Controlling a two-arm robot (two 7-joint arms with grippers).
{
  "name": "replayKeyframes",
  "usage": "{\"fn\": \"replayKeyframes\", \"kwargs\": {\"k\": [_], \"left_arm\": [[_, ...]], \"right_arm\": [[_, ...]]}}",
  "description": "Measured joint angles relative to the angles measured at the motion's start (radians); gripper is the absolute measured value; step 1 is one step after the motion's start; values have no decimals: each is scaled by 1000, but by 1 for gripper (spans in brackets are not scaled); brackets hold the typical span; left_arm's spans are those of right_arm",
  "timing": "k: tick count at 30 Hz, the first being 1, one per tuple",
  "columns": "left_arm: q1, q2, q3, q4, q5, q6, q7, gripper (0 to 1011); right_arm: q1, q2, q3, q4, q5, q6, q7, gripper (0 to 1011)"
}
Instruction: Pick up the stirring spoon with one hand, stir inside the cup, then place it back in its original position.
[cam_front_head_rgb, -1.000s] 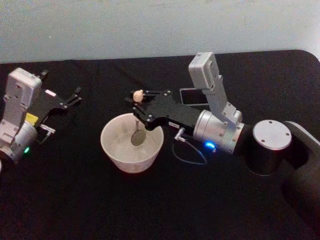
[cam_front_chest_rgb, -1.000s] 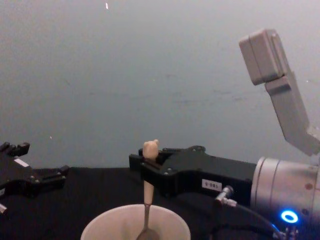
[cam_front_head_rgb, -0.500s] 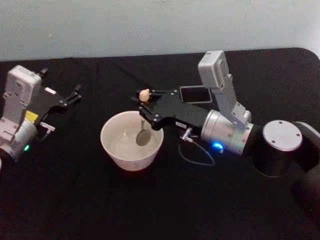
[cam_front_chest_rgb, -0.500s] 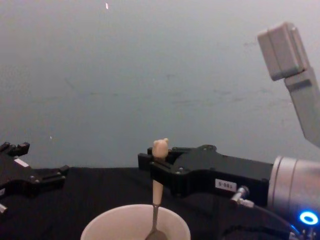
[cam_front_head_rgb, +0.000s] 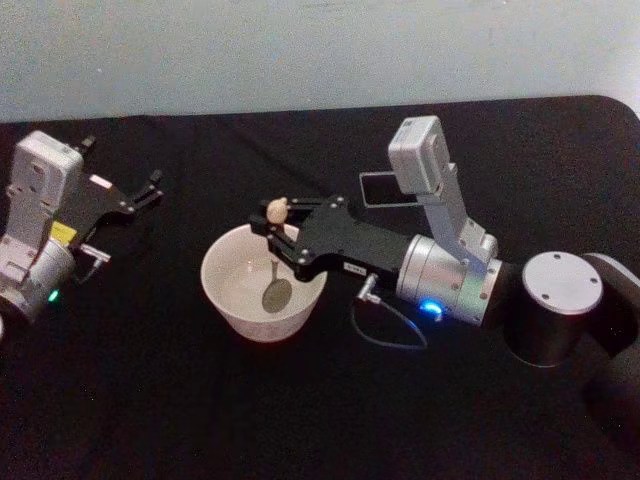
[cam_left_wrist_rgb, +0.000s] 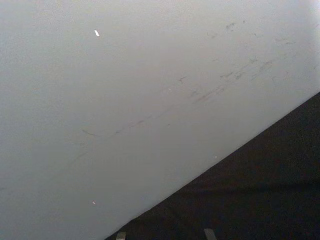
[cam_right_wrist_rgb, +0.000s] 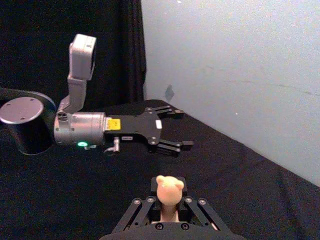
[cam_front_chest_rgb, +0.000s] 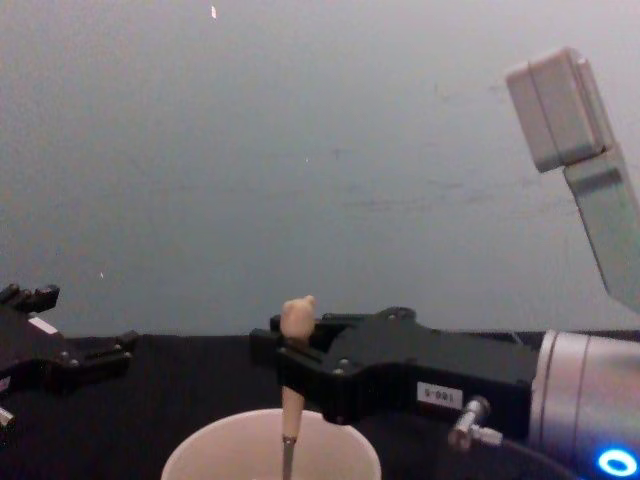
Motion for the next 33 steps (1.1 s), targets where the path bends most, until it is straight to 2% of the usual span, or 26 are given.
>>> {"fn": "replayKeyframes", "kwargs": {"k": [8, 17, 24, 33], "left_arm": [[0, 0, 0, 0, 0, 0, 0, 1001], [0, 0, 0, 0, 0, 0, 0, 1001], [0, 0, 0, 0, 0, 0, 0, 1002], [0, 0, 0, 0, 0, 0, 0, 1001]], "right_arm": [[14, -15, -20, 14, 2, 0, 10, 168], [51, -51, -35, 66, 0, -16, 14, 168], [72, -70, -35, 103, -5, -25, 6, 168], [85, -80, -17, 132, -13, -29, -17, 168]]}}
